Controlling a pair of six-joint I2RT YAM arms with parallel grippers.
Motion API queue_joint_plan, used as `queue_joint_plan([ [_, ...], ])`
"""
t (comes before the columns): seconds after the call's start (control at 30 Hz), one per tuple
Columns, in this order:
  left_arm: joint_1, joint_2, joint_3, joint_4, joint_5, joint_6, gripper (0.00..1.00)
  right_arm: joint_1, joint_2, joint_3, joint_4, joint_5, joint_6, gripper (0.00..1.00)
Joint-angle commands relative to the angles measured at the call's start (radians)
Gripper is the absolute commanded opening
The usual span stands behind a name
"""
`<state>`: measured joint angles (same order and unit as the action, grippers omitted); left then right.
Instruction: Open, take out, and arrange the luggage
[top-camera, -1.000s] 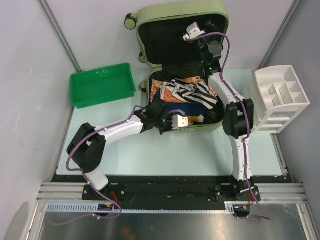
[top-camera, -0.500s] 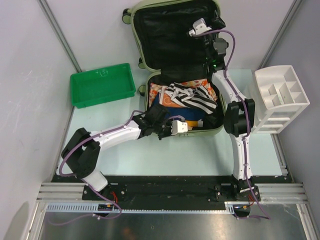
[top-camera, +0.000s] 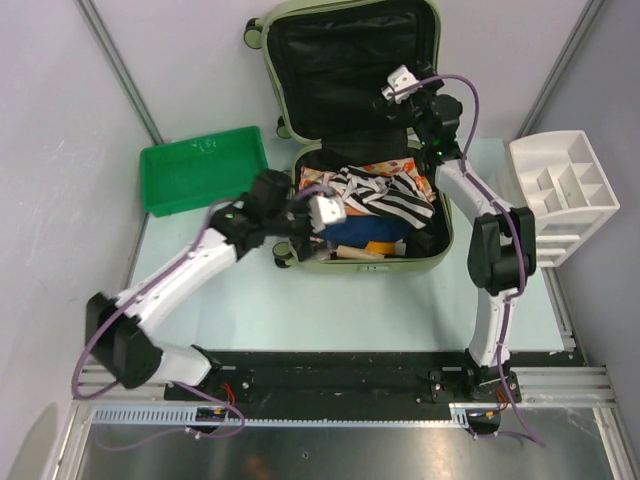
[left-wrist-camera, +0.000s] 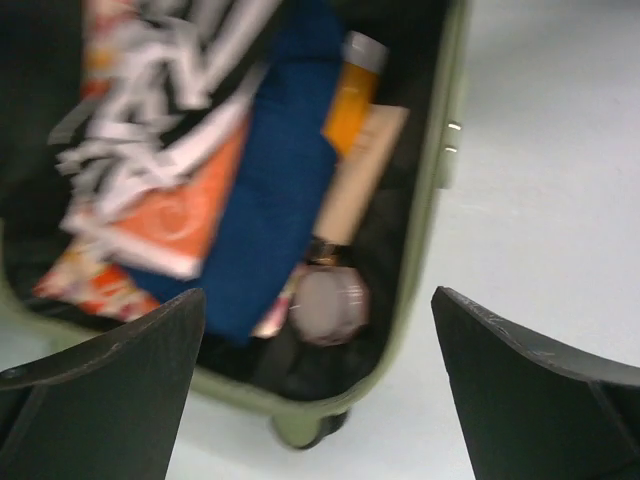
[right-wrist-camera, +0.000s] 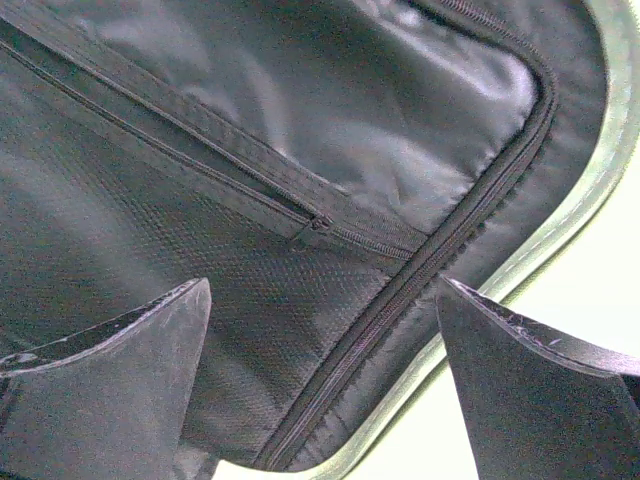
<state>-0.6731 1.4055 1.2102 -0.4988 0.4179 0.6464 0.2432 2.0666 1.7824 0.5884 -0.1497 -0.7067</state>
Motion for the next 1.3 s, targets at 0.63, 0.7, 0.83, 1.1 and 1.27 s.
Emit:
queue_joint_plan([
  [0.63,0.768,0.519,0.51,-0.153,-0.031,0.354,0.99,0.005,-0.597,-0.354,-0.671,-0.283,0.228,1.0],
  [0.7,0.787,0.585,0.554,-0.155,-0.051,0.363,0.98,0.005,-0.599,-0.356,-0.722,-0.281,0.23,1.0],
  [0.83,0.796,0.71,0.604,-0.162,-0.082,0.401,0.97,0.004,-0.591,-0.359,-0.765,-0.268,0.237,1.0],
  [1.1,0.804,0.722,0.499,-0.181,-0.042,0.485,0.73,0.007,-0.583,-0.359,-0.803,-0.238,0.242,1.0],
  [1.27,0.802,0.6,0.275,-0.195,-0.018,0.559,0.45,0.005,-0.597,-0.357,-0.835,-0.22,0.223,1.0],
])
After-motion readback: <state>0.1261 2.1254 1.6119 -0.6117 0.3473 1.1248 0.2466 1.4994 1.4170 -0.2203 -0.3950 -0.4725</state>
